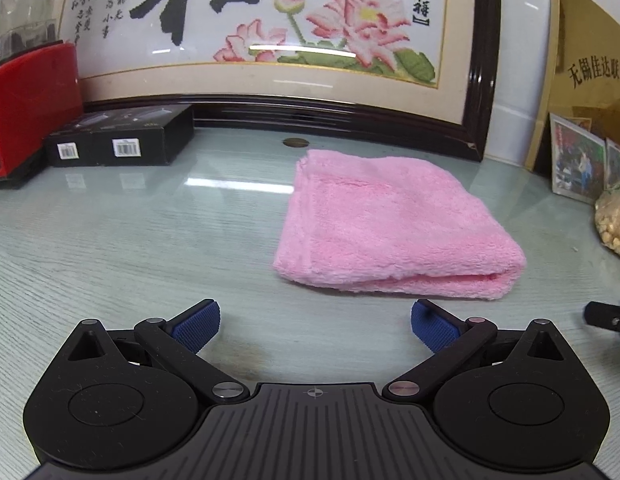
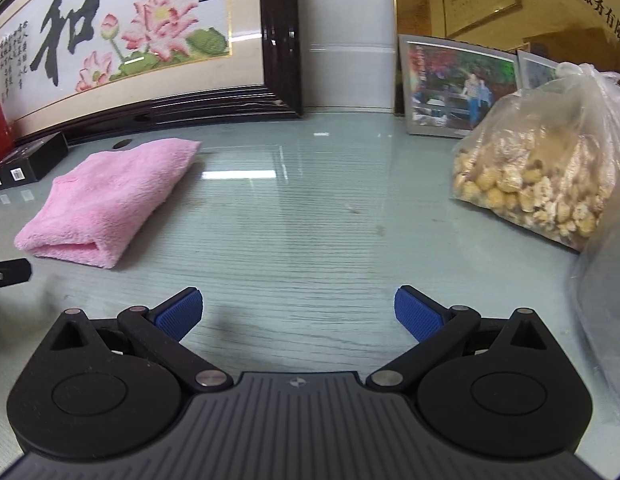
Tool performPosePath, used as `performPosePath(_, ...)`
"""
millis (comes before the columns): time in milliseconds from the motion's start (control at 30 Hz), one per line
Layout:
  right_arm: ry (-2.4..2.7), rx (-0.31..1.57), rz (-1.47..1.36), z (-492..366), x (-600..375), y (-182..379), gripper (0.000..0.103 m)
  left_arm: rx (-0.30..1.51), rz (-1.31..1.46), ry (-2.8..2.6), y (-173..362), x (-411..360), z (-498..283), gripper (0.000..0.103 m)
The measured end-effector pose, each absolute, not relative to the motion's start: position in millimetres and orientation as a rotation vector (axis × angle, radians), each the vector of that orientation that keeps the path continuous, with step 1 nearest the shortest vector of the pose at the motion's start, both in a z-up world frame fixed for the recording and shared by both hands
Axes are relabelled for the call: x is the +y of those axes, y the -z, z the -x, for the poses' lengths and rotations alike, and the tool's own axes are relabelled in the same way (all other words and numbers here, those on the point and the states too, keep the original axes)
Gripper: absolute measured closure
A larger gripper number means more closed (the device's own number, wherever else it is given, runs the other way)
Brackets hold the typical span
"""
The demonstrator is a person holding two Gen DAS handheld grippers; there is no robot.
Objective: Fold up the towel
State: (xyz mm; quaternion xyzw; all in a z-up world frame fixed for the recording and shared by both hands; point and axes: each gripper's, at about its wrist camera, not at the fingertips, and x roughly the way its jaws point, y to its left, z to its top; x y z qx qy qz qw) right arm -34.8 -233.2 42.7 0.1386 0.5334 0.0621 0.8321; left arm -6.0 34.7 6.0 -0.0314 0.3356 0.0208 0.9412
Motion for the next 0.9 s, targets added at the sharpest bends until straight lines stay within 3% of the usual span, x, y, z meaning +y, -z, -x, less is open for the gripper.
performPosePath(533, -0.083, 1.144, -0.254, 36, -242, -39, 0.0, 0.714, 0.19, -0.285, -10, 204, -3, 0.0)
performPosePath(900, -0.081, 1.145, -0.256, 33, -250, -36, 0.0, 0.7, 0.091, -0.287, -5, 210, -6, 0.0)
